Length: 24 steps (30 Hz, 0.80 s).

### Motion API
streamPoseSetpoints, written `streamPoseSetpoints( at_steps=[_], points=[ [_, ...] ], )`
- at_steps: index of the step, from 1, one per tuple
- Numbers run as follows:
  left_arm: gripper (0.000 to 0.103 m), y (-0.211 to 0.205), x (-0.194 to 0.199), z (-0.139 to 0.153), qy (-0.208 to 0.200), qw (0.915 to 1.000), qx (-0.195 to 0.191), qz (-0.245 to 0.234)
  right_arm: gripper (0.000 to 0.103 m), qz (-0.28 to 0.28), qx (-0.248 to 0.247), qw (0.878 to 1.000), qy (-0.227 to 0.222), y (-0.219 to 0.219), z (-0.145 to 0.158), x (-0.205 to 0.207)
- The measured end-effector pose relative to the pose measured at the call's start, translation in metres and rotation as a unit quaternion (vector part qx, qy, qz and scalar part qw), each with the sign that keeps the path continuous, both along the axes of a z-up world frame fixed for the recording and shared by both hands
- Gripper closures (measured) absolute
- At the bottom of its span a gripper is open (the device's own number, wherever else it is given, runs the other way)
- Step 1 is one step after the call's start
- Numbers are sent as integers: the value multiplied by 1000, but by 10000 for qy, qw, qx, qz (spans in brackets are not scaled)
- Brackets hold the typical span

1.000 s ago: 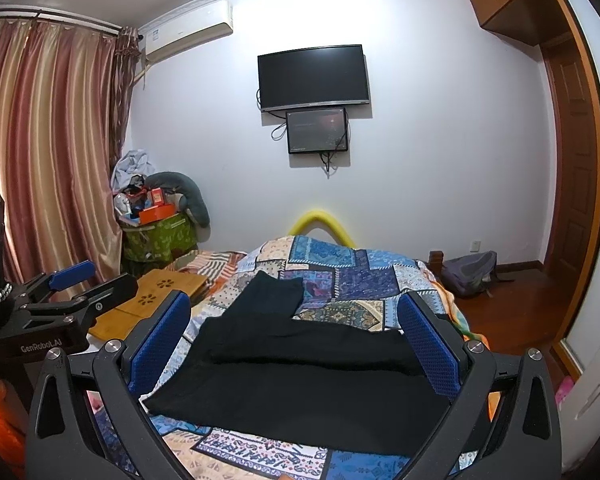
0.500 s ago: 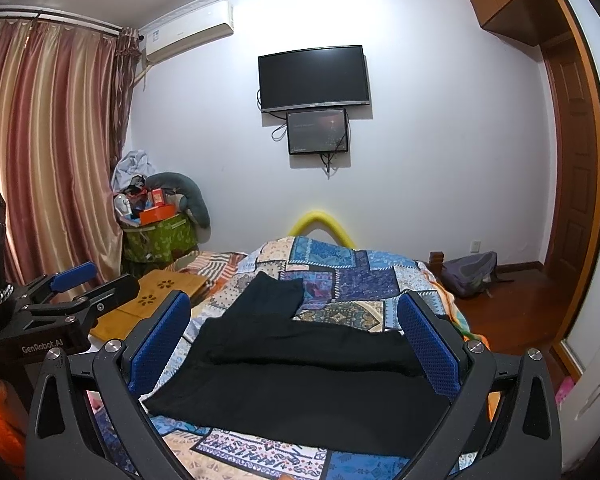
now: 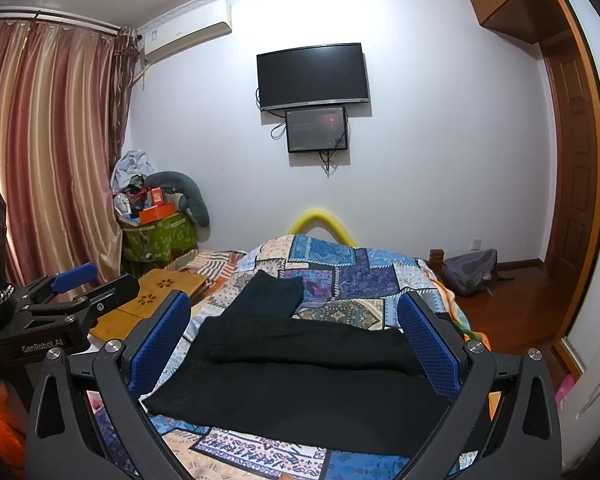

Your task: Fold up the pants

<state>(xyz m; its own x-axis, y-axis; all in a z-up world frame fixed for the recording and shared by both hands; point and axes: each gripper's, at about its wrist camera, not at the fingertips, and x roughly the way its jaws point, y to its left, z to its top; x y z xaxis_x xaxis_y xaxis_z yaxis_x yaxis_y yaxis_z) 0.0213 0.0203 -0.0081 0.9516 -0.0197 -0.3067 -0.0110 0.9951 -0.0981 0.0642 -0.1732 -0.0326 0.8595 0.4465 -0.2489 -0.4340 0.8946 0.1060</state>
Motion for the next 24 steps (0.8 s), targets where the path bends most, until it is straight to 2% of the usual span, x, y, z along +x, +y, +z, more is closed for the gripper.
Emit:
streamPoseSetpoints(
  at_steps=[24],
  points=[
    [0,3,13,-10,70,9999,64,52,0,-3,-51,9998,172,6,-4,16]
  ],
)
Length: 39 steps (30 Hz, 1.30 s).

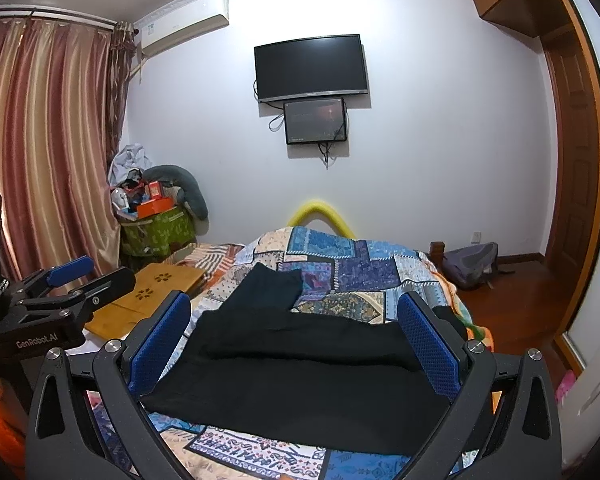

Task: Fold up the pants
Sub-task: 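Grasp the black pants waistband with the left gripper while the right gripper grasps it too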

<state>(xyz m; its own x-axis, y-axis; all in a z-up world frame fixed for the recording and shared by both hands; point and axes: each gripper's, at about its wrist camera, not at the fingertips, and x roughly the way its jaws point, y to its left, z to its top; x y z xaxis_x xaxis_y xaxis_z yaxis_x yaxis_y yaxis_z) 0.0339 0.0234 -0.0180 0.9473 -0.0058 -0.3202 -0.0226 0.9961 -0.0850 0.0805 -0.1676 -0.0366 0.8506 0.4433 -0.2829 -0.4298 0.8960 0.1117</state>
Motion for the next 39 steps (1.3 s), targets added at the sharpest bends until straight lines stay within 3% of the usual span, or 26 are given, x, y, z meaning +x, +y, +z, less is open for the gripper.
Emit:
streamPoseSetpoints(
  at_steps=[10,21,28,32,36,39],
  points=[
    [0,19,60,-16,405,9985,316,175,0,-201,-543,9983,62,10,-25,55],
    [0,101,196,-71,1384,9879,341,615,0,-5,-949,9942,507,14,-70,148],
    [0,173,281,-138,2134,9706,446,1020,0,363,-1450,9839,979,17,-114,220],
    [1,221,316,-196,2769,9545,-139,1100,0,582,-1466,9746,1588,16,-143,259],
    [26,245,330,-241,3207,9394,-381,1152,0,712,-1560,9649,1991,19,-170,293],
    [32,256,343,-271,3478,9299,-641,1015,2,875,-1630,9571,2228,24,-185,313]
  ],
)
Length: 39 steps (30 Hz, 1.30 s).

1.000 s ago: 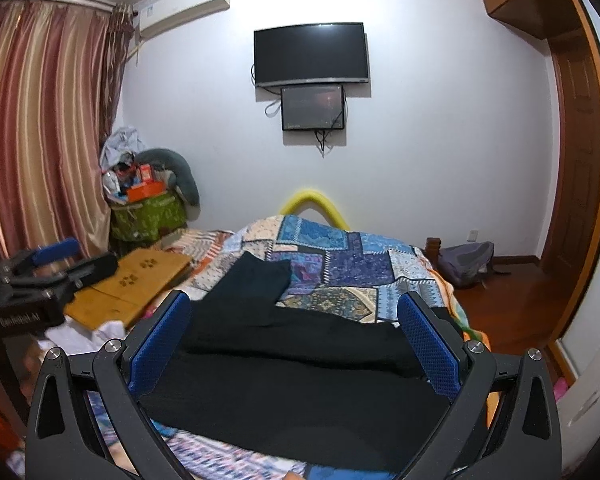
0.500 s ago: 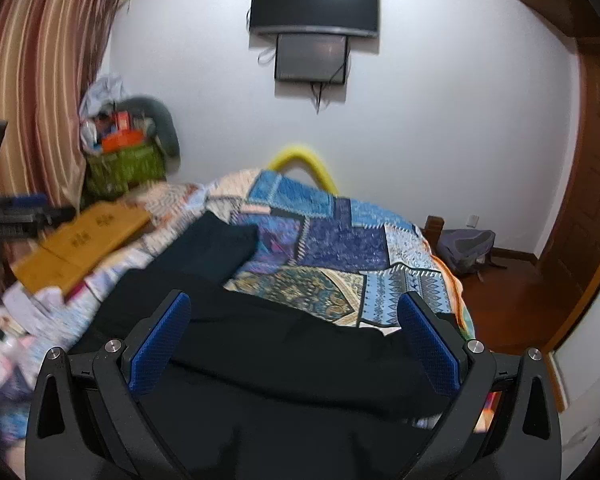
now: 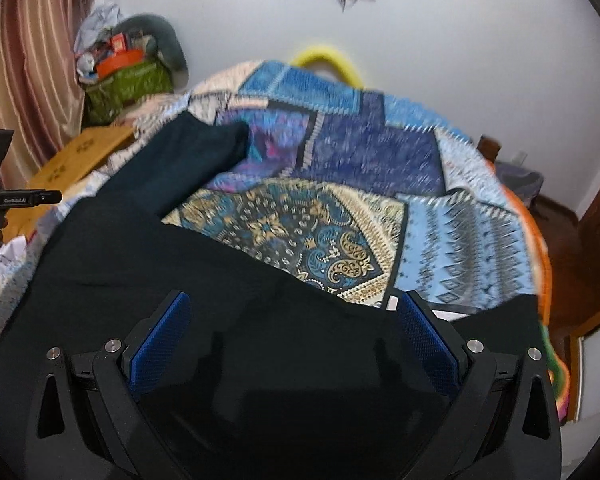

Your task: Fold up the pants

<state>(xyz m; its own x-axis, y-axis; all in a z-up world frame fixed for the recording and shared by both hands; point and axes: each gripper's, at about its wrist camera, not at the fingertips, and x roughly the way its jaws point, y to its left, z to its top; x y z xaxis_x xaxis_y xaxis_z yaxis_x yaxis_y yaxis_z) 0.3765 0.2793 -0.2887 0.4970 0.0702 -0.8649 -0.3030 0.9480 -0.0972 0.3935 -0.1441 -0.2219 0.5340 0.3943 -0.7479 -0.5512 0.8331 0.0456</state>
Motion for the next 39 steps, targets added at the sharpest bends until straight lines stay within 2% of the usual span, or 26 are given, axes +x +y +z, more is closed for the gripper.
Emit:
streamPoseSetpoints(
  at_steps=[3,8,11,13,14,16,17,18,19,21,24,28,34,39],
  points=[
    [39,2,10,-18,155,9997,-164,-98,5,354,67,9986,398,5,-12,13],
    [40,4,19,-29,196,9988,-406,-170,14,679,-138,9952,698,17,-27,27],
    [44,8,21,-35,250,9973,-671,-134,30,869,-391,9916,875,27,-38,32],
    [48,8,21,-36,255,9974,-660,-119,34,901,-481,9915,804,30,-40,31],
    [52,7,20,-35,269,9975,-646,-108,37,953,-478,9913,771,31,-39,28],
    [59,7,18,-34,299,9977,-609,-86,55,984,-429,9914,747,30,-37,23],
    [67,7,17,-33,303,9978,-584,-69,61,980,-396,9914,768,30,-37,20],
    [89,7,15,-31,314,9980,-539,-44,73,979,-387,9913,785,32,-37,21],
    [97,6,14,-29,379,9985,-387,23,84,967,-388,9914,787,33,-37,20],
    [100,9,10,-26,450,9985,-323,40,92,979,-405,9915,752,35,-35,16],
    [101,10,4,-21,442,9986,-278,14,96,927,-409,9928,641,36,-33,10],
    [101,4,-9,-2,262,9996,34,-82,97,778,-142,9955,519,27,-20,6],
    [101,-5,-33,52,-265,9991,228,-229,97,600,140,9977,267,14,14,-11],
    [101,-29,-65,82,-495,9964,528,-451,97,625,313,9976,35,1,45,-46]
  ],
)
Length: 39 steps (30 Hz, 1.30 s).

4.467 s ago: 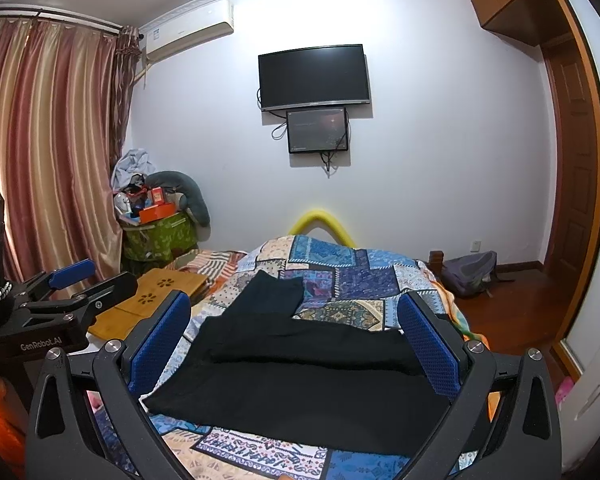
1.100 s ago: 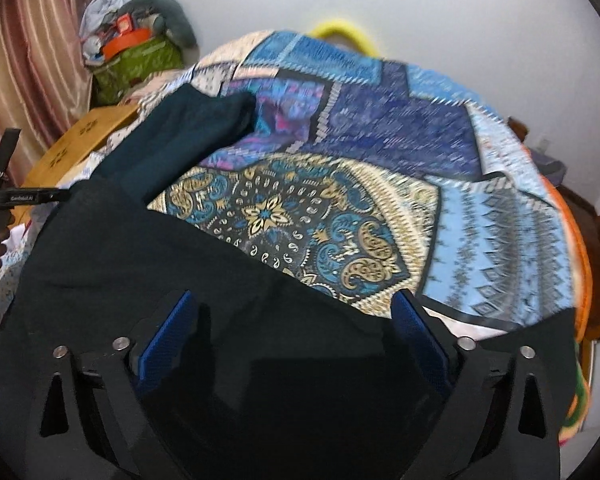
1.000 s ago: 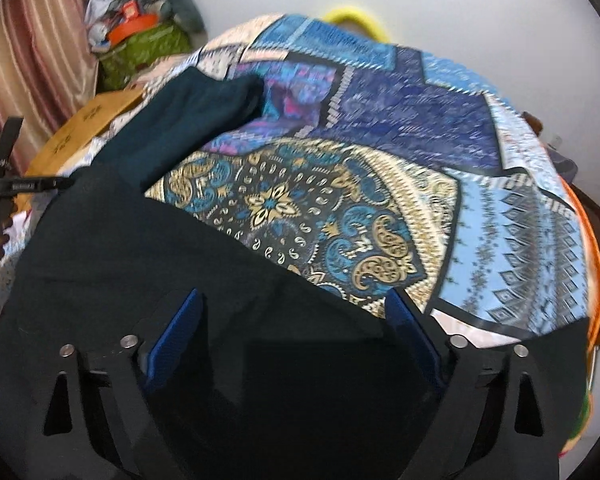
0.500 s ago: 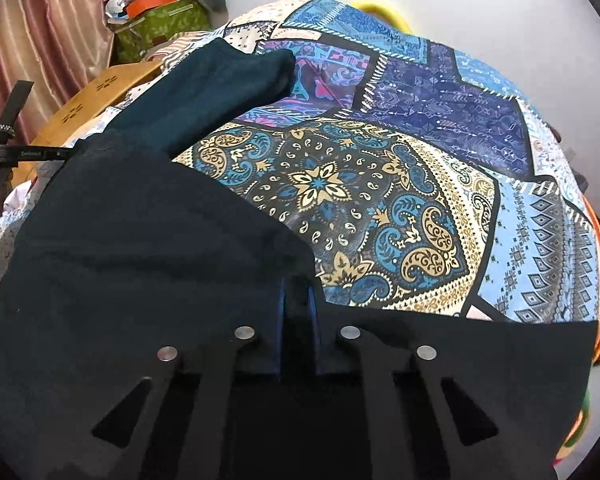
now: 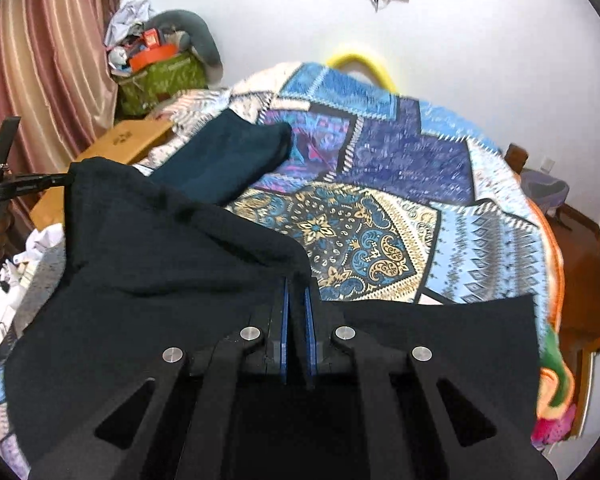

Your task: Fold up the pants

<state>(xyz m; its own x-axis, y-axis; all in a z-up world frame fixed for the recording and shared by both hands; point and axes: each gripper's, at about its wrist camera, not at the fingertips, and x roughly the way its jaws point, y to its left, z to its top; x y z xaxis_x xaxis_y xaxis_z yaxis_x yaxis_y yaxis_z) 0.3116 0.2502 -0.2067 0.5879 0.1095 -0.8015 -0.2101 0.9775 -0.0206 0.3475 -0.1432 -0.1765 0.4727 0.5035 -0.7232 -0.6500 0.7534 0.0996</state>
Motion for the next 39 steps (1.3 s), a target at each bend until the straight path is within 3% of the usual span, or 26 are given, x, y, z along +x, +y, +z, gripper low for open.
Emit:
streamPoseSetpoints(
  at_steps=[5,10,20,26,29,31,35,37,39],
  points=[
    [101,-16,-47,19,-180,9997,173,-11,97,65,119,9999,-106,-16,20,-50],
    [101,-21,-96,18,-253,9993,224,148,97,225,125,9996,-105,-27,20,-102],
    [102,-22,-183,-34,272,9984,-263,427,97,53,476,9974,540,-41,-23,-162],
    [101,-37,-201,-53,679,9970,44,363,93,-93,317,9961,817,-48,-30,-168],
    [99,-37,-202,-37,458,9983,2,362,82,-229,307,9971,661,-57,-15,-169],
    [94,-38,-196,-28,352,9988,43,346,65,-319,275,9983,414,-63,-4,-168],
    [81,-48,-169,-15,285,9995,26,164,55,-513,160,9985,58,-65,15,-153],
    [77,-56,-153,-11,266,9996,2,64,46,-590,122,9982,-51,-63,19,-142],
    [64,-65,-135,-6,207,9998,6,-80,43,-643,68,9978,-145,-58,20,-123]
  ],
)
